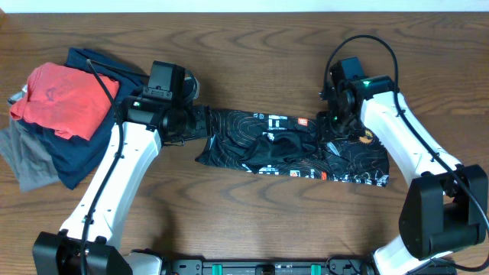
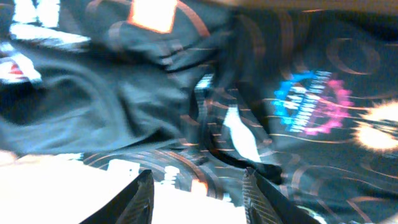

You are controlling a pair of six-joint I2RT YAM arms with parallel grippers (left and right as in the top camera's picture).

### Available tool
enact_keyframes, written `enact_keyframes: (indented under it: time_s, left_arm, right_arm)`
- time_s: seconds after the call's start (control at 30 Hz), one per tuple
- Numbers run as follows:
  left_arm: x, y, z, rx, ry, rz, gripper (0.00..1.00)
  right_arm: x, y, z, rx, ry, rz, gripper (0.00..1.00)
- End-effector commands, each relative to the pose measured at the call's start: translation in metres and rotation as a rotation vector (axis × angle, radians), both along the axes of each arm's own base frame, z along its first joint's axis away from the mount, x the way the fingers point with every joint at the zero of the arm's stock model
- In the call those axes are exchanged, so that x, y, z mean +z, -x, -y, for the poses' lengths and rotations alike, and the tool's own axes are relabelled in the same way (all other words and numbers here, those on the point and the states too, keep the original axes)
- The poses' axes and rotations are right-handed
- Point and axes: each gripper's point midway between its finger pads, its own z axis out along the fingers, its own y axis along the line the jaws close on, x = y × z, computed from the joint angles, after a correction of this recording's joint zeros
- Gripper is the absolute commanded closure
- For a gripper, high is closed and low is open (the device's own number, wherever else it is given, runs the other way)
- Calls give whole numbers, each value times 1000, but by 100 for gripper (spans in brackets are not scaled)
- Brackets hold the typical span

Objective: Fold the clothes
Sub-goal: 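Grasp the jersey's right end with the right gripper and fold it left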

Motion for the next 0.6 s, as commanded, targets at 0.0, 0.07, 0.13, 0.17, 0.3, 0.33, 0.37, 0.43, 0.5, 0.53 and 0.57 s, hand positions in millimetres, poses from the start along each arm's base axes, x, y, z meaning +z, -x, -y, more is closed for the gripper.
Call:
enact_keyframes:
  time_s: [0.0,0.07,0.13,0.17,0.3,0.33,0.37,0.43,0.5,0.53,0.57]
  left_arm:
    - [2,0,-2,1,-6,8,39]
    - [2,0,-2,1,-6,8,39]
    - [2,0,-2,1,-6,8,39]
    - [3,0,-2,1,-6,9,39]
    - [3,0,-2,1,-6,9,39]
    - [3,0,-2,1,-6,9,39]
    - [3,0,-2,1,-6,9,39]
    - [2,0,-2,1,-6,9,39]
    - [2,0,-2,1,-6,9,39]
    - [2,0,-2,1,-6,9,39]
    - [2,0,-2,1,-6,9,39]
  right_arm:
    - [4,-6,40,-185,194,44,53]
    - [5,-8,48,-248,228,59,50]
    - [4,-9,46,-249,209,61,48]
    - [3,-8,45,-248,202,57,47]
    - [-8,3,46,-234,214,24,46]
    - [-14,5,48,-235,221,19,47]
    - [-21,8,50,-239,224,16,47]
    - [-32,12,53,-250,225,13,48]
    - [-43,14,50,-248,192,14,48]
    - [-47,14,44,-226,158,14,48]
    - [-51,15,37,-196,121,10,48]
